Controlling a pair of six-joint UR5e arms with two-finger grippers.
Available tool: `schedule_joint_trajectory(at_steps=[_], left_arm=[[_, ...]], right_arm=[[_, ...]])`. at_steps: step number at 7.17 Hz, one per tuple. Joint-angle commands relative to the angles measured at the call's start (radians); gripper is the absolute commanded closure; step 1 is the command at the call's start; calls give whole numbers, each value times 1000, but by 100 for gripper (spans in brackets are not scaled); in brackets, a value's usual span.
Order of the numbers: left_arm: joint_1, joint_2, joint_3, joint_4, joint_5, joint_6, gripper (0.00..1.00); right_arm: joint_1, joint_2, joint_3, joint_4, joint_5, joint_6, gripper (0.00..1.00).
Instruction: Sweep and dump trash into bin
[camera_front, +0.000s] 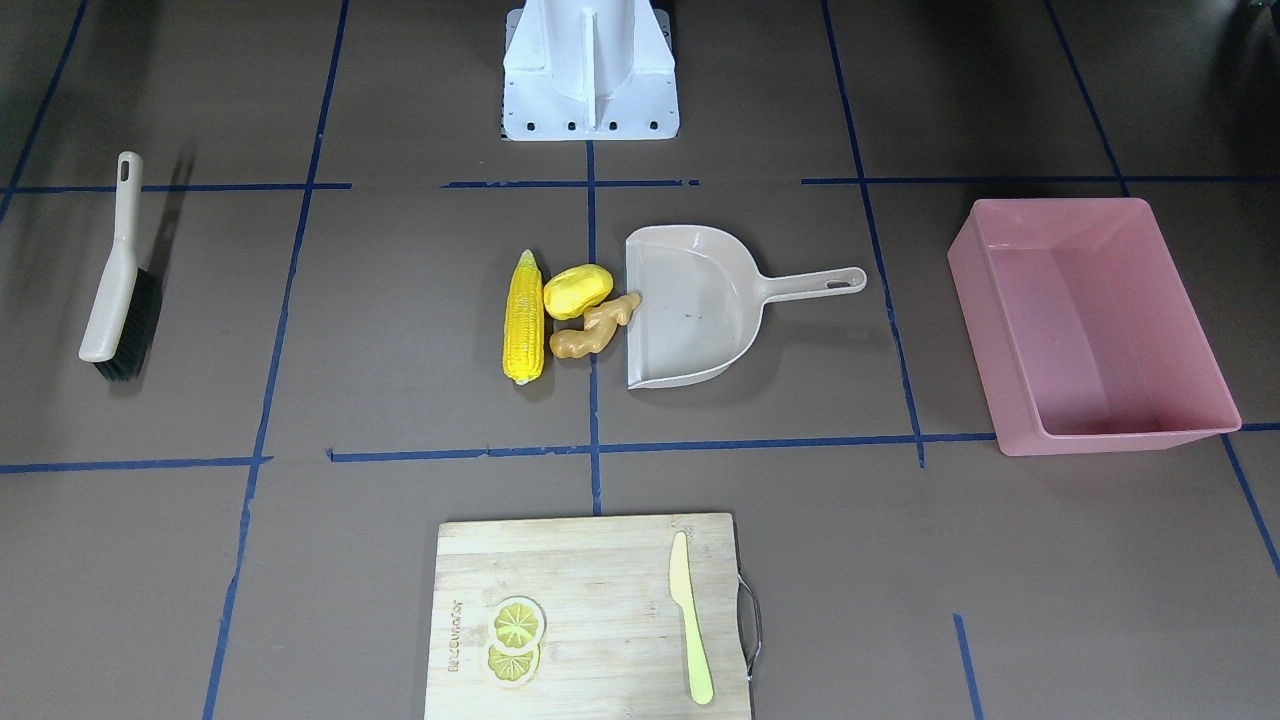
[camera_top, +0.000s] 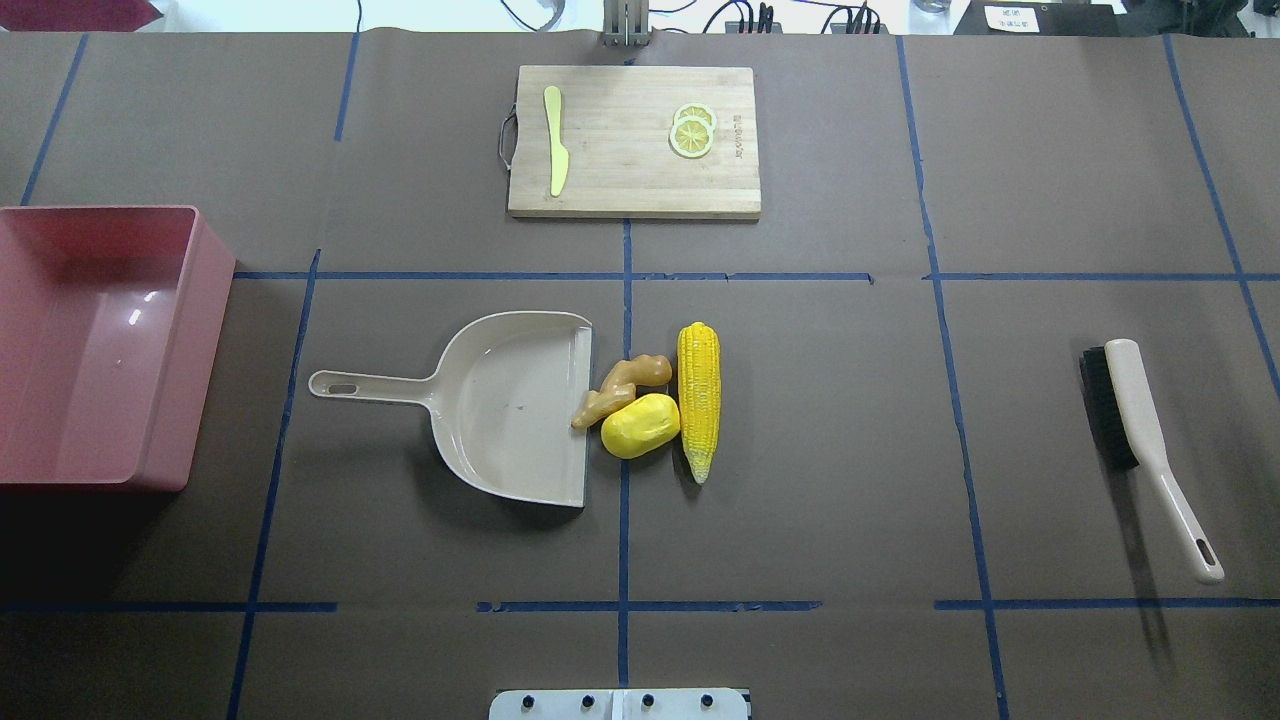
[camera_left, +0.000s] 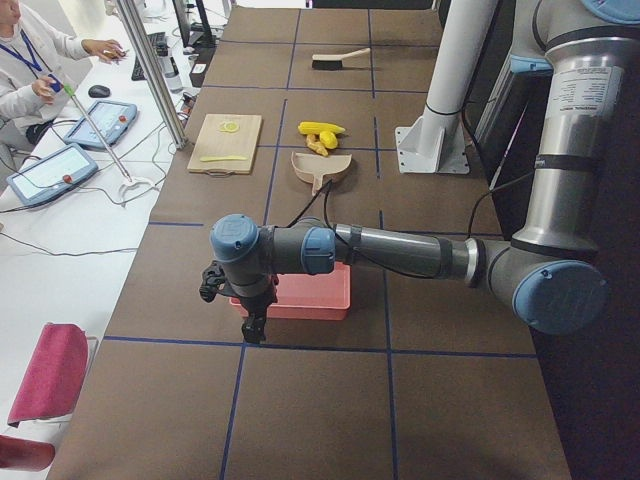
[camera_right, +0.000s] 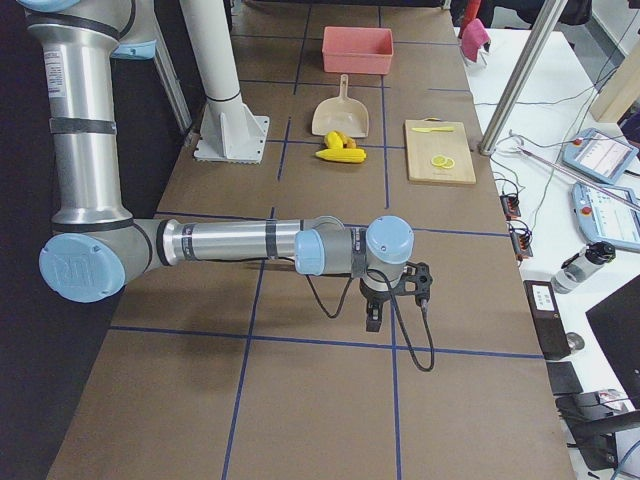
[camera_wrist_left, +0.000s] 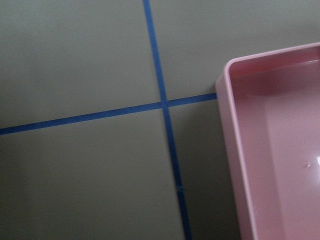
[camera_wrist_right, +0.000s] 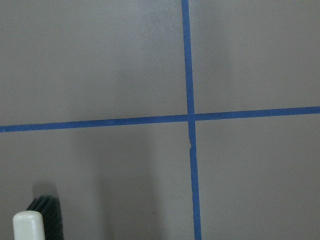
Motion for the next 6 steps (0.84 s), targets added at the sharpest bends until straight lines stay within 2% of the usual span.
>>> schedule_joint_trajectory(at_steps=[1,6], left_arm=[[-11,38,-53,-21,11,22,0],[14,57,-117,-18,7,-14,0]], right_arm=[[0,-8,17,-1,-7,2,0],[-34,-18,16,34,-5,-1,0]])
